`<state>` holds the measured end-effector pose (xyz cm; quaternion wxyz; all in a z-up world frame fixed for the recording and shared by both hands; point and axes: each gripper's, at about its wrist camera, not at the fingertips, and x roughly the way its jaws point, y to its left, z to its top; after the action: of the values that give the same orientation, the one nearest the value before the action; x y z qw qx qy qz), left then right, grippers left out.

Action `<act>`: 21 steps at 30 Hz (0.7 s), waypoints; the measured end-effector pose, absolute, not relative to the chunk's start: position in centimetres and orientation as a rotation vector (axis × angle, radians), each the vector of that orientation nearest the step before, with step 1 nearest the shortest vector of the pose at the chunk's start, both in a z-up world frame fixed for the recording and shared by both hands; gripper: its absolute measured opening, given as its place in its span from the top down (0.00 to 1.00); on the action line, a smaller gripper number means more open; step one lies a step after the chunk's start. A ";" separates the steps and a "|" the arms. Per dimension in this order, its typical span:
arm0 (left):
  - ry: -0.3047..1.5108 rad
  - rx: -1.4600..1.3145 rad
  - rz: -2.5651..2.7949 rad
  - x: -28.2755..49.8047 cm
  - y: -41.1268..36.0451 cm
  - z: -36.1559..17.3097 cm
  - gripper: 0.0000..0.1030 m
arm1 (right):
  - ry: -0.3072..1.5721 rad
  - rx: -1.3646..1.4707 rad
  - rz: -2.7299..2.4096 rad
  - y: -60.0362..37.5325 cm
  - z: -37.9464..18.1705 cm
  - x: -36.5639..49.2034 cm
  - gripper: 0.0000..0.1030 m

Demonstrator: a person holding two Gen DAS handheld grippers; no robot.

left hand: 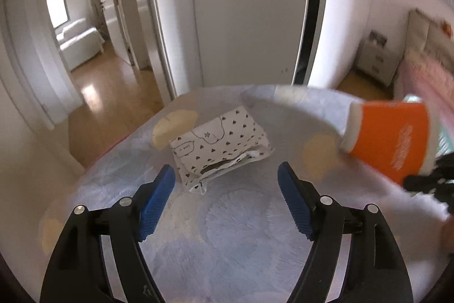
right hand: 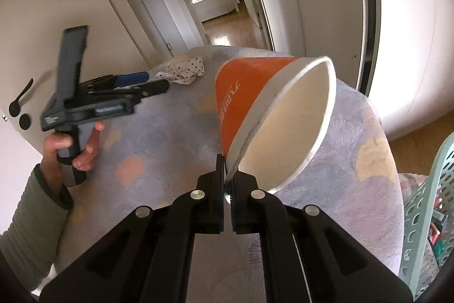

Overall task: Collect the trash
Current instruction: 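Grasp the white patterned napkin with the left tool while the right tool holds the cup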

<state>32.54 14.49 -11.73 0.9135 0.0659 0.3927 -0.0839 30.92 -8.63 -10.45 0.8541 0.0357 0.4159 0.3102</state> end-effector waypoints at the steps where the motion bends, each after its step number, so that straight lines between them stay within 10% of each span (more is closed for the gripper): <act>1: 0.821 0.154 -0.171 32.8 14.4 -12.1 0.36 | 0.875 0.074 0.657 -8.5 -10.3 30.6 0.98; 11: 0.842 0.153 -0.167 33.9 14.7 -12.1 0.82 | 0.888 0.115 0.678 -9.2 -10.5 30.8 0.98; 21: 0.795 0.127 -0.188 32.0 13.4 -10.1 0.97 | 0.845 0.091 0.631 -9.3 -9.9 29.4 0.98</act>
<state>31.98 13.40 -10.07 0.9157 0.0618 0.3864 -0.0915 29.36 -9.35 -9.86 0.8633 0.0435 0.4030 0.3008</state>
